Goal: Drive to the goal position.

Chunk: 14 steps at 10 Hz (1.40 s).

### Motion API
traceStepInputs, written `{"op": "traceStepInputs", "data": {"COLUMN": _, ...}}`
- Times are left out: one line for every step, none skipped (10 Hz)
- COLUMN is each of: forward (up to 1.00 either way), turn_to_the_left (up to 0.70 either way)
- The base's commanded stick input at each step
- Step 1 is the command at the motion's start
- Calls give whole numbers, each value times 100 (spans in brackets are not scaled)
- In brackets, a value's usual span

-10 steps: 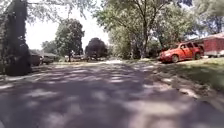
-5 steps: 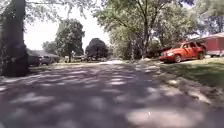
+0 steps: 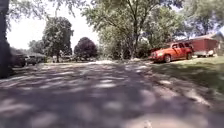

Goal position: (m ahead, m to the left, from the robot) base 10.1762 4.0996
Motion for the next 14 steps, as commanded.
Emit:
{"op": "traceStepInputs", "data": {"forward": 50, "turn_to_the_left": 0}}
{"op": "traceStepInputs", "data": {"forward": 50, "turn_to_the_left": 0}}
{"op": "traceStepInputs", "data": {"forward": 50, "turn_to_the_left": 0}}
{"op": "traceStepInputs", "data": {"forward": 50, "turn_to_the_left": 0}}
{"op": "traceStepInputs", "data": {"forward": 50, "turn_to_the_left": 0}}
{"op": "traceStepInputs", "data": {"forward": 50, "turn_to_the_left": 0}}
{"op": "traceStepInputs", "data": {"forward": 50, "turn_to_the_left": 0}}
{"op": "traceStepInputs", "data": {"forward": 50, "turn_to_the_left": 0}}
{"op": "traceStepInputs", "data": {"forward": 50, "turn_to_the_left": 0}}
{"op": "traceStepInputs", "data": {"forward": 50, "turn_to_the_left": 0}}
{"op": "traceStepInputs", "data": {"forward": 50, "turn_to_the_left": 0}}
{"op": "traceStepInputs", "data": {"forward": 50, "turn_to_the_left": 0}}
{"op": "traceStepInputs", "data": {"forward": 50, "turn_to_the_left": 0}}
{"op": "traceStepInputs", "data": {"forward": 50, "turn_to_the_left": 0}}
